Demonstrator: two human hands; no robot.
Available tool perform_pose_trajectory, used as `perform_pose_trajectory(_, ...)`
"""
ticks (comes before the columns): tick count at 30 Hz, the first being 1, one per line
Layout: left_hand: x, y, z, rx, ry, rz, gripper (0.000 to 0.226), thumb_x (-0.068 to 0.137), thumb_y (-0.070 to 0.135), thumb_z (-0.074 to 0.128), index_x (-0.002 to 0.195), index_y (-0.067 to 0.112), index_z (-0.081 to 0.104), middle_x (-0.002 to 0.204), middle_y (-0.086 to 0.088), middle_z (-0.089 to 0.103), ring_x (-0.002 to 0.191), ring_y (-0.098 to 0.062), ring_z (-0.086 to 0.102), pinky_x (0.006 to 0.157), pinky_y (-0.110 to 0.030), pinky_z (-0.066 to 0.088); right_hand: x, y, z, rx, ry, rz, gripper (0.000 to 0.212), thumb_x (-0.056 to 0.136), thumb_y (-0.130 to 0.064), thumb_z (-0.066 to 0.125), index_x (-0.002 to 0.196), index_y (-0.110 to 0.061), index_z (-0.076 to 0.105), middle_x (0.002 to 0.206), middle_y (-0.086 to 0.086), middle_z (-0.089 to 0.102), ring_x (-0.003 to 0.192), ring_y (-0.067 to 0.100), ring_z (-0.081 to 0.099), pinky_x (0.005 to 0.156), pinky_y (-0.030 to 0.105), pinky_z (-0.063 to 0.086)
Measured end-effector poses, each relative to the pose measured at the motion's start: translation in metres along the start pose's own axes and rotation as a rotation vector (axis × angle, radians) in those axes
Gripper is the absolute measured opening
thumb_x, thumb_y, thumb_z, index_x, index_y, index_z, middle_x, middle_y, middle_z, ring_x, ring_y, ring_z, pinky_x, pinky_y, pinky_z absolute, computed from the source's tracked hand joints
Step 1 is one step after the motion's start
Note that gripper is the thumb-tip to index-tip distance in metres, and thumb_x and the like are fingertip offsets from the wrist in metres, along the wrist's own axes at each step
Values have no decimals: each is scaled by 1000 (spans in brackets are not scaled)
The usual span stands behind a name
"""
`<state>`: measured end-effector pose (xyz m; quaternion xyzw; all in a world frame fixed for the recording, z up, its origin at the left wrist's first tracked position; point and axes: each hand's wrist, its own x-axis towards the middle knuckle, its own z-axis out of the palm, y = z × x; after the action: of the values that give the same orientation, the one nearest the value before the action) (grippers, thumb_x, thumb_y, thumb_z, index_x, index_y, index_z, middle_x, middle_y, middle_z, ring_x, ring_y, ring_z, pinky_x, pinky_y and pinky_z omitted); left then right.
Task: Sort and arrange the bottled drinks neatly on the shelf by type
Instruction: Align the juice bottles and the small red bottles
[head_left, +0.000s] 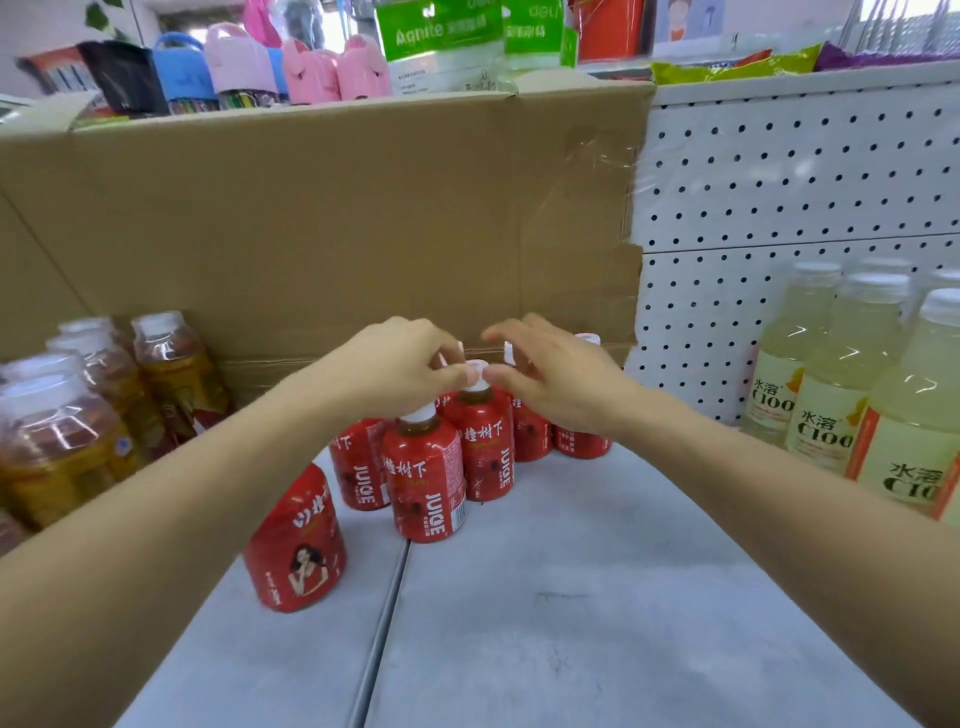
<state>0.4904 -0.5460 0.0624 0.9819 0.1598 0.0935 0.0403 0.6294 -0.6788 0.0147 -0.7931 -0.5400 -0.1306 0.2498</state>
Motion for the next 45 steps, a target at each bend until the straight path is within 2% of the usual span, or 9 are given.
perform_pose_trajectory(3, -20, -10, -5, 70, -108, -41, 23, 93, 51, 58, 107, 35, 68, 99, 9, 66, 91, -16, 62, 77, -31, 49, 13, -20, 5, -77, -185, 12, 39, 98, -48, 49, 130, -25, 53, 109, -4, 57, 102, 21, 57, 84, 40, 50)
perform_pose_trajectory(6, -22, -20, -6, -47, -162, -25, 20, 92, 35, 66, 111, 37, 68, 100, 8, 67, 89, -17, 68, 78, -32, 55, 14, -24, 6, -5, -197, 48, 29, 94, -41, 59, 113, -20, 58, 103, -2, 64, 94, 21, 60, 80, 40, 51)
perform_pose_trajectory(10, -19, -20, 4, -219, -68, 26, 9, 91, 28, 69, 99, 28, 72, 78, 9, 70, 69, -12, 71, 59, -19, 50, -4, -9, -9, 65, -165, 92, 17, 90, -35, 64, 92, -19, 59, 89, -2, 65, 84, 20, 61, 78, 42, 52)
perform_pose_trajectory(16, 0, 9, 24, -303, 28, 83, 13, 91, 33, 70, 95, 21, 70, 71, 4, 71, 54, -5, 66, 57, -20, 53, -46, 31, -53, 56, -190, 205, 14, 92, -28, 65, 81, -25, 57, 79, -8, 62, 71, 7, 58, 59, 24, 38)
perform_pose_trajectory(22, 22, 38, 35, -340, 79, 84, 23, 89, 36, 72, 89, 13, 70, 70, -4, 71, 56, -14, 68, 64, -28, 57, -53, 48, -49, 122, -119, 260, 16, 92, -30, 68, 102, -18, 64, 92, -4, 67, 82, 12, 63, 64, 26, 45)
perform_pose_trajectory(30, 30, 45, 38, -326, 95, 62, 25, 90, 34, 71, 99, 11, 69, 85, -4, 69, 71, -24, 71, 70, -35, 58, -47, 47, -44, 112, -96, 258, 12, 93, -32, 66, 98, -22, 60, 89, -4, 64, 77, 7, 60, 58, 22, 40)
perform_pose_trajectory(37, 33, 44, 38, -327, 94, 118, 23, 91, 28, 70, 108, 13, 70, 85, 7, 60, 70, -5, 55, 78, -34, 54, -48, 42, -46, 101, -94, 240, 13, 94, -29, 65, 101, -19, 60, 90, -3, 63, 78, 10, 59, 59, 23, 41)
perform_pose_trajectory(42, 32, 45, 41, -331, 110, 122, 25, 92, 29, 69, 112, 14, 69, 99, 2, 64, 76, -7, 57, 75, -28, 50, -48, 41, -43, 76, -92, 246, 25, 94, -29, 64, 111, -12, 62, 101, 4, 67, 89, 18, 63, 76, 34, 53)
perform_pose_trajectory(45, 32, 46, 41, -315, 93, 115, 26, 93, 31, 67, 114, 16, 68, 111, -3, 66, 82, -14, 60, 82, -35, 55, -48, 41, -42, 65, -90, 246, 24, 94, -30, 63, 111, -14, 62, 102, 4, 67, 86, 14, 61, 70, 29, 50)
